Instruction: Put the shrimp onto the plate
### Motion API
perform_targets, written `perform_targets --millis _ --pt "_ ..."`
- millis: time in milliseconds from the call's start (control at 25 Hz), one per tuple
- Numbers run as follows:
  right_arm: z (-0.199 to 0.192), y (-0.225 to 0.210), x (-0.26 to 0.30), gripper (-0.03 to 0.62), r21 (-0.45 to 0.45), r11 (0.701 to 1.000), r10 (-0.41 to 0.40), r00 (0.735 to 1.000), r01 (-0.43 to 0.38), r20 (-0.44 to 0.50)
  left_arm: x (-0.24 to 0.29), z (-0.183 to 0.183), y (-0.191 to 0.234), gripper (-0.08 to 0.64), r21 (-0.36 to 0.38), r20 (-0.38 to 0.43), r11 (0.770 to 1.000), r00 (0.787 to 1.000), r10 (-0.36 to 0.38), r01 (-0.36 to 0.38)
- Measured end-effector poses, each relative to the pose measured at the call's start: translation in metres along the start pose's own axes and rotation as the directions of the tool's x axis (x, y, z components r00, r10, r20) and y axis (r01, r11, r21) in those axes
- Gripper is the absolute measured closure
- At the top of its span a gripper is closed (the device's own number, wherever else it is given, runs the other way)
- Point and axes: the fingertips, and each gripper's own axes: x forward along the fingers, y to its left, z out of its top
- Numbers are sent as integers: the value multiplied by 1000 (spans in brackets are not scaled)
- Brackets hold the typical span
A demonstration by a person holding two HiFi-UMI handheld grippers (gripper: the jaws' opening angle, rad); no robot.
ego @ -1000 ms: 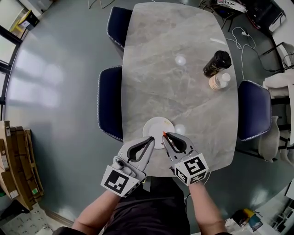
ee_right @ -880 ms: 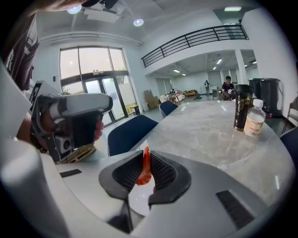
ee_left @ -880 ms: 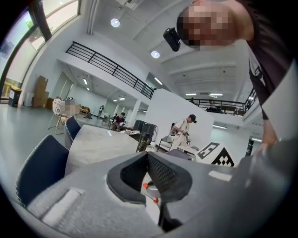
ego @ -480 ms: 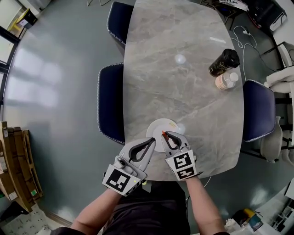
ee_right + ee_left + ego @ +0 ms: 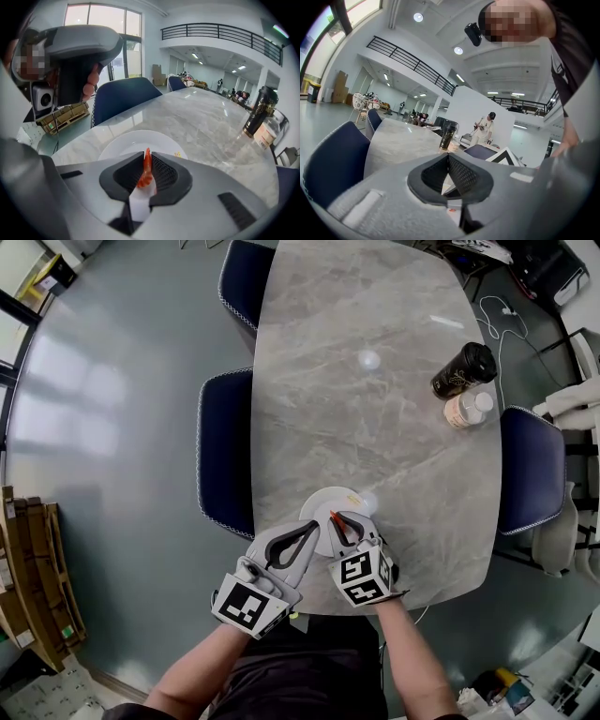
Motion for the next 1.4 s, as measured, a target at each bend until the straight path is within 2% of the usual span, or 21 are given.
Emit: perform_targets --millis 280,440,600,760,1000,1240,1400 --pt "-2 2 5 538 -36 999 2 999 -4 -48 -1 -1 7 552 4 -1 1000 1000 16 -16" --pt "-1 4 4 515 -29 999 30 998 -31 -53 0 1 7 552 -1 -3 1000 1000 19 -19" --pt "3 0 -3 514 -22 1000 18 999 -19 -39 0 0 5 552 1 -12 1000 1000 21 -21" --pt "22 -7 -29 517 30 1000 1 999 -2 35 -3 9 -3 552 2 -20 1000 1000 19 -19" --pt "68 -10 -92 574 147 989 -22 983 -5 183 -14 42 -31 552 15 -37 1000 999 2 -1" --pt "106 -6 -154 589 182 983 -63 955 9 291 -34 78 -65 552 24 -33 1000 999 -19 20" --pt "132 -3 -193 589 214 977 -89 918 5 387 -47 102 -81 552 29 -20 999 999 -35 35"
